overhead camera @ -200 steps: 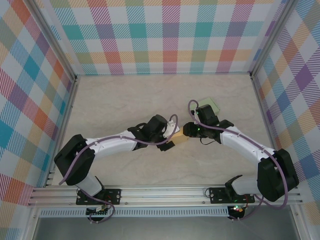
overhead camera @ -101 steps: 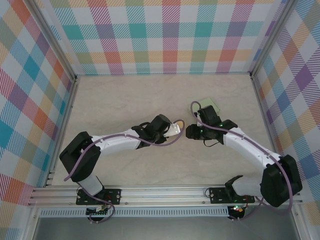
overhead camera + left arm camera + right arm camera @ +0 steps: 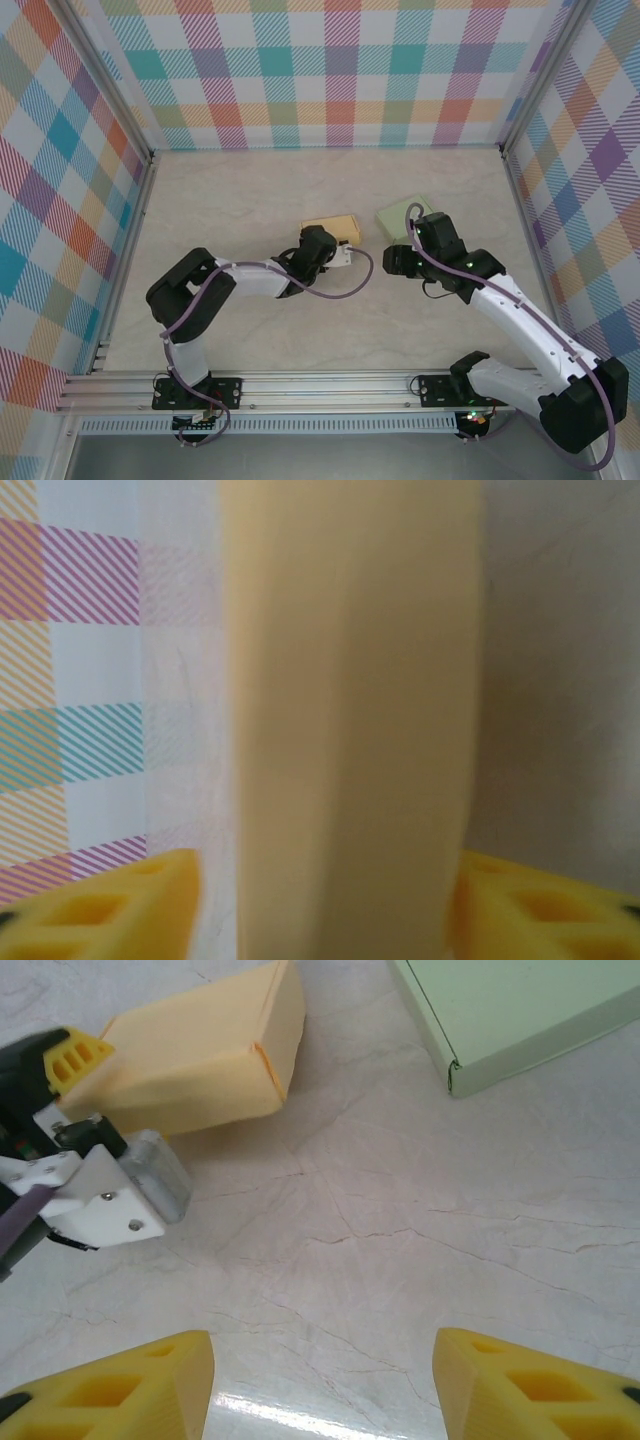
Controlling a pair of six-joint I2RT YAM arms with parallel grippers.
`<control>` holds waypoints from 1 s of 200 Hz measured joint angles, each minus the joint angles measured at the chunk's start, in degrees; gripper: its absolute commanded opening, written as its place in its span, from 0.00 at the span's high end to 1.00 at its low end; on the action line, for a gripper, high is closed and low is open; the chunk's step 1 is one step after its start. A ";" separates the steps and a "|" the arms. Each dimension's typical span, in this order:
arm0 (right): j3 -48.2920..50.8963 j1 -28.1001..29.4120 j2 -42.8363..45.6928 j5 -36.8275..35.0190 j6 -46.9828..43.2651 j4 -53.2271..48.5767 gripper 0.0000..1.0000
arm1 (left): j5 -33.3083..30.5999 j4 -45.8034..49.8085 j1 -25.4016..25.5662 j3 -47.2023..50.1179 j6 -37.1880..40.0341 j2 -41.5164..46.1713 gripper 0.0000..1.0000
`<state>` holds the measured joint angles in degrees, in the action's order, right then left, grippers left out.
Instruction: Fold the paper box
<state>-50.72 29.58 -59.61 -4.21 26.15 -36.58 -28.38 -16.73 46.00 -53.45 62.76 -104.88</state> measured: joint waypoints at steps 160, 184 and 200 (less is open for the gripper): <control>-0.31 -0.50 -0.13 -10.32 -2.89 -0.37 0.00 | 4.17 19.41 1.20 9.27 -31.74 43.12 0.00; -0.42 -1.73 -0.13 -14.58 -4.11 1.01 0.00 | 1.38 18.75 -5.92 12.39 -41.48 50.80 0.00; -0.28 -2.93 0.02 -18.14 -4.90 2.82 0.00 | -1.84 17.73 -10.56 15.61 -48.04 54.34 0.00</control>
<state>-51.00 26.65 -59.59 -22.35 21.26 -33.76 -30.22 0.99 35.44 -37.85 14.72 -50.54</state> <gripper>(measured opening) 0.997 0.997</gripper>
